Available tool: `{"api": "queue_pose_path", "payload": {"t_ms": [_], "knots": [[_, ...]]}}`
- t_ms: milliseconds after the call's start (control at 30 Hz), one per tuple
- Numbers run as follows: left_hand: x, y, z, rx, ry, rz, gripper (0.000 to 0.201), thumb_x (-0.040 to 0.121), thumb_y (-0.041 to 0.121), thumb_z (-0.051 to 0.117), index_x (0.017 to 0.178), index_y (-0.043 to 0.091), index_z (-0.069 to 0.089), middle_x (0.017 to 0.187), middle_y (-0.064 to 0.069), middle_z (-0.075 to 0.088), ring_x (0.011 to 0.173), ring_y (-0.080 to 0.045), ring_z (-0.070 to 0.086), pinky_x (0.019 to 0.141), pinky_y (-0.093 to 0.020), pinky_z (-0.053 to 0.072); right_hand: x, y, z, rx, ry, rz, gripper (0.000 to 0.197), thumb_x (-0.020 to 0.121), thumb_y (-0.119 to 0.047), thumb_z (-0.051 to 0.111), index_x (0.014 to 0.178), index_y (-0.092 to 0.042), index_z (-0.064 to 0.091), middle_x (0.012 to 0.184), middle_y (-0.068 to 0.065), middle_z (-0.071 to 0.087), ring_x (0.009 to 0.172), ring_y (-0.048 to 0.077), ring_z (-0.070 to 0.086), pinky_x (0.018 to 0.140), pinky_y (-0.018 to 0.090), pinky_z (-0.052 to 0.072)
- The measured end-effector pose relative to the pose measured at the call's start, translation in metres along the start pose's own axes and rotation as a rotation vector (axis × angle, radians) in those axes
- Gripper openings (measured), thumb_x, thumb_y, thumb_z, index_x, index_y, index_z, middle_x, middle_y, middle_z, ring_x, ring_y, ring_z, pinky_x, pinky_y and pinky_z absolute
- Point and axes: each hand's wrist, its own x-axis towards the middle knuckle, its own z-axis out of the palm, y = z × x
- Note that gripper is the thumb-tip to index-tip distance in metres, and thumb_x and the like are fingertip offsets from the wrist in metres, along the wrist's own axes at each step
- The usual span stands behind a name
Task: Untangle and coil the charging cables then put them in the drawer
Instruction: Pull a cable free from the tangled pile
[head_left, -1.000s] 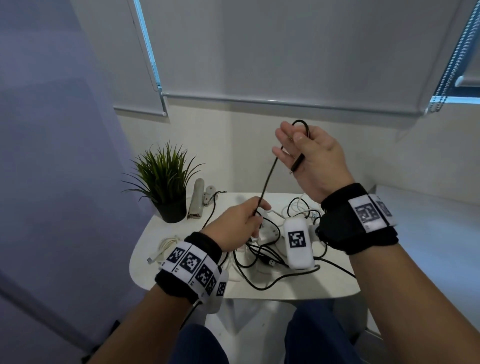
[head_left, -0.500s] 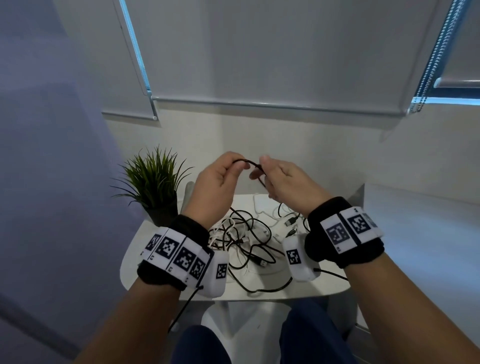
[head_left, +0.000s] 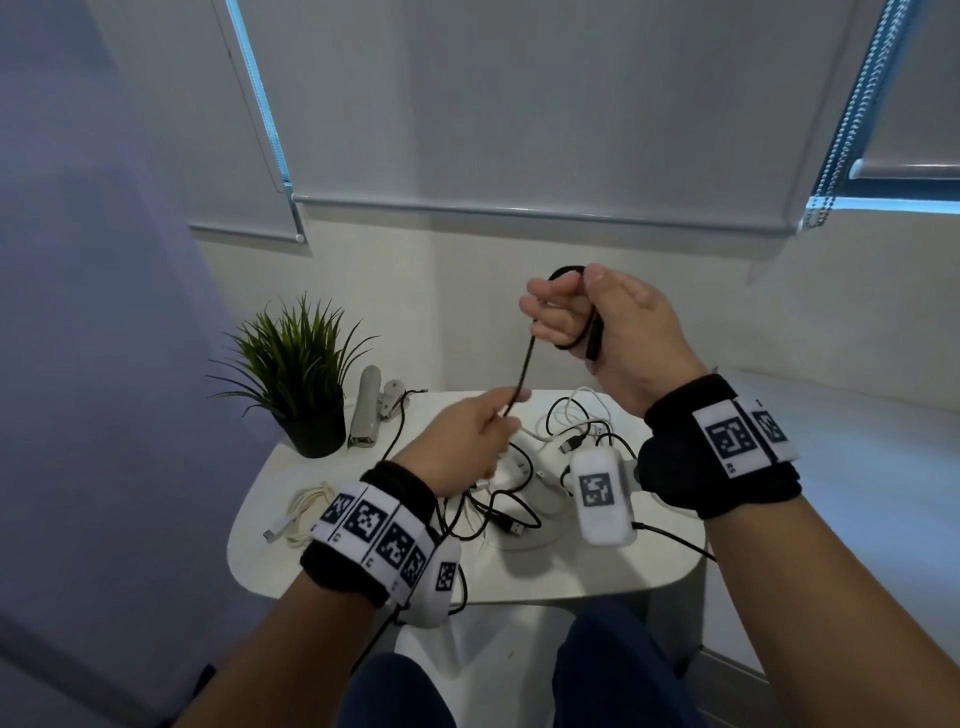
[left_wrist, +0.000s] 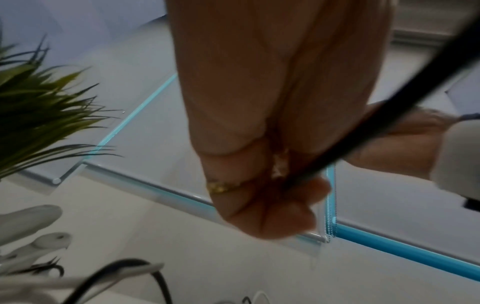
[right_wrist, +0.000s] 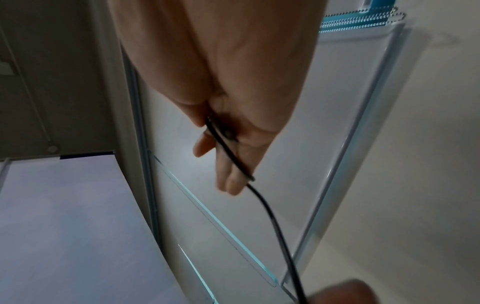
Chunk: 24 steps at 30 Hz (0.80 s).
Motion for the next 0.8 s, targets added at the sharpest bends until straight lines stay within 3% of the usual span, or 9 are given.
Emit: {"api": "queue_pose_path", "payload": {"t_ms": [100,200,267,367,433,500,600,700,800], "knots": [[-0.011,0.006,0.001,0.074,-0.136,0.029,0.025,0.097,0.017,0.046,0.120,0.024,0.056,0.070,0.004,0.051,0.052,-0.006,0.048,0.060,-0.024,0.046,0.007,0.006,-0.010,-0.121,-0.001,-0.043,0.028,0.101,-0.015,0.041,0.089,-0.012,0.065,0.102,0.003,0.069,0.107,0.024,0.064,0.101,0.041,0.047],[-0.019,0.015,-0.007,0.105,-0.162,0.072,0.015,0.097,0.018,0.049,0.107,0.017,0.060,0.066,0.007,0.053,0.055,-0.010,0.049,0.061,-0.024,0.046,0.009,0.012,-0.015,-0.395,-0.014,-0.117,0.023,0.097,-0.019,0.047,0.089,-0.024,0.068,0.109,-0.008,0.065,0.118,0.013,0.057,0.107,0.034,0.040],[-0.024,0.022,-0.013,0.060,-0.159,0.111,0.011,0.096,0.018,0.051,0.101,0.016,0.060,0.065,0.009,0.055,0.056,-0.010,0.050,0.063,-0.026,0.047,0.009,0.016,-0.016,-0.583,-0.024,-0.156,0.022,0.097,-0.018,0.048,0.091,-0.025,0.068,0.111,-0.011,0.063,0.117,0.007,0.055,0.107,0.029,0.036],[-0.026,0.033,-0.017,-0.082,-0.096,0.195,0.009,0.097,0.016,0.050,0.091,0.016,0.058,0.062,0.009,0.055,0.056,-0.010,0.051,0.059,-0.025,0.045,0.004,0.019,-0.009,-0.798,-0.138,-0.118,0.020,0.099,-0.017,0.046,0.094,-0.021,0.065,0.096,-0.011,0.066,0.102,0.007,0.061,0.100,0.026,0.041],[-0.023,0.040,-0.019,-0.130,0.016,0.245,0.014,0.098,0.016,0.048,0.085,0.015,0.056,0.057,0.009,0.053,0.053,-0.009,0.048,0.056,-0.023,0.043,-0.003,0.020,-0.003,-0.775,-0.210,-0.037,0.023,0.100,-0.017,0.042,0.088,-0.017,0.062,0.073,-0.004,0.066,0.078,0.013,0.064,0.084,0.029,0.047],[-0.018,0.044,-0.020,-0.134,0.167,0.275,0.019,0.097,0.017,0.050,0.081,0.012,0.058,0.051,0.010,0.049,0.048,-0.007,0.043,0.051,-0.021,0.039,-0.008,0.020,-0.001,-0.696,-0.248,0.016,0.032,0.101,-0.024,0.038,0.080,-0.015,0.060,0.055,0.000,0.058,0.058,0.015,0.059,0.070,0.032,0.044],[-0.012,0.043,-0.026,-0.150,0.325,0.286,0.023,0.091,0.023,0.060,0.073,0.009,0.064,0.044,0.010,0.045,0.045,-0.009,0.036,0.049,-0.023,0.032,-0.012,0.020,-0.002,-0.695,-0.290,0.026,0.041,0.100,-0.038,0.040,0.069,-0.017,0.059,0.048,-0.007,0.050,0.048,0.013,0.047,0.067,0.043,0.046],[-0.009,0.039,-0.031,-0.150,0.320,0.248,0.021,0.084,0.023,0.069,0.070,0.008,0.063,0.044,0.012,0.044,0.043,-0.006,0.034,0.046,-0.018,0.030,-0.008,0.025,-0.004,-0.692,-0.244,0.018,0.039,0.095,-0.040,0.048,0.063,-0.019,0.050,0.050,-0.011,0.044,0.045,0.007,0.044,0.065,0.040,0.044],[-0.010,0.033,-0.034,-0.050,0.299,0.230,0.019,0.089,0.024,0.063,0.074,0.012,0.063,0.050,0.007,0.045,0.045,-0.005,0.038,0.049,-0.019,0.035,-0.003,0.023,-0.004,-0.556,-0.077,-0.012,0.039,0.094,-0.041,0.045,0.061,-0.020,0.045,0.043,-0.010,0.038,0.039,0.008,0.039,0.065,0.043,0.045]]}}
